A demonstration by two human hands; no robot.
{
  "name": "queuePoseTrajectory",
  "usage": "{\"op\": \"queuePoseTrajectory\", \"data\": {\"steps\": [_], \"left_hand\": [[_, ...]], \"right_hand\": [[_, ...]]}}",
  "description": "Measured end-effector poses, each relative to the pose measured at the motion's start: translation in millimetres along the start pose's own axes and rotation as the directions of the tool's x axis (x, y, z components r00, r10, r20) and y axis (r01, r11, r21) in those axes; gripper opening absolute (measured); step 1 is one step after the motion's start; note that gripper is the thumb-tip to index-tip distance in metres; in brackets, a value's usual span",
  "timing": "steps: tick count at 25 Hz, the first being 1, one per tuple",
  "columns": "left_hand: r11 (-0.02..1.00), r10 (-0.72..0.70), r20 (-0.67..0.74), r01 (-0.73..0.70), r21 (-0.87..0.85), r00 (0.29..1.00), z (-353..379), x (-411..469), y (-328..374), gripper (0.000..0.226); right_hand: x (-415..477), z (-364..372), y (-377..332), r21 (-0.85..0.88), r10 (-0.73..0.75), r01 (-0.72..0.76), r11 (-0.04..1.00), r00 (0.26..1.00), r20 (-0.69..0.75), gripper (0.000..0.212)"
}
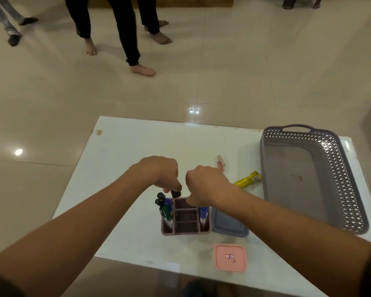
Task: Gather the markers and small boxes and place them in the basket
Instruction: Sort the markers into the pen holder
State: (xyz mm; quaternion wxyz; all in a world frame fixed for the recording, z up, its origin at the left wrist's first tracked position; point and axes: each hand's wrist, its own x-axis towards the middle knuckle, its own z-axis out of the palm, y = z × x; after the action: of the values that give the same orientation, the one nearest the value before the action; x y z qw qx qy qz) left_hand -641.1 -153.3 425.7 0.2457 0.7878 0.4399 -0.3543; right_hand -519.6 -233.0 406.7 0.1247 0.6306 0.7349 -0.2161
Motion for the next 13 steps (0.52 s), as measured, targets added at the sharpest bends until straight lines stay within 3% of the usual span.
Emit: {"op": "queuePoseTrajectory", "data": {"steps": [6, 10, 13], "left_hand": [[0.972, 0.027, -0.128, 0.004, 0.236, 0.991, 30, 10, 33, 0.015], [0.922, 0.069, -0.106, -0.023, 0.387, 0.992, 45, 24, 40, 0.012], [0.921, 0.06, -0.036, -0.041, 0.387, 0.998, 35, 32, 45, 0.023]], "right_hand": [[-2, 4, 50, 0.184, 0.162, -0.151, 0.971, 0.985, -0.051, 0.04], [11, 16, 113, 0.365, 0.446, -0.4, 0.84, 0.894, -0.048, 0.022], [23, 38, 146, 0.361, 0.551, -0.518, 0.776, 0.835, 0.014, 0.021]]}}
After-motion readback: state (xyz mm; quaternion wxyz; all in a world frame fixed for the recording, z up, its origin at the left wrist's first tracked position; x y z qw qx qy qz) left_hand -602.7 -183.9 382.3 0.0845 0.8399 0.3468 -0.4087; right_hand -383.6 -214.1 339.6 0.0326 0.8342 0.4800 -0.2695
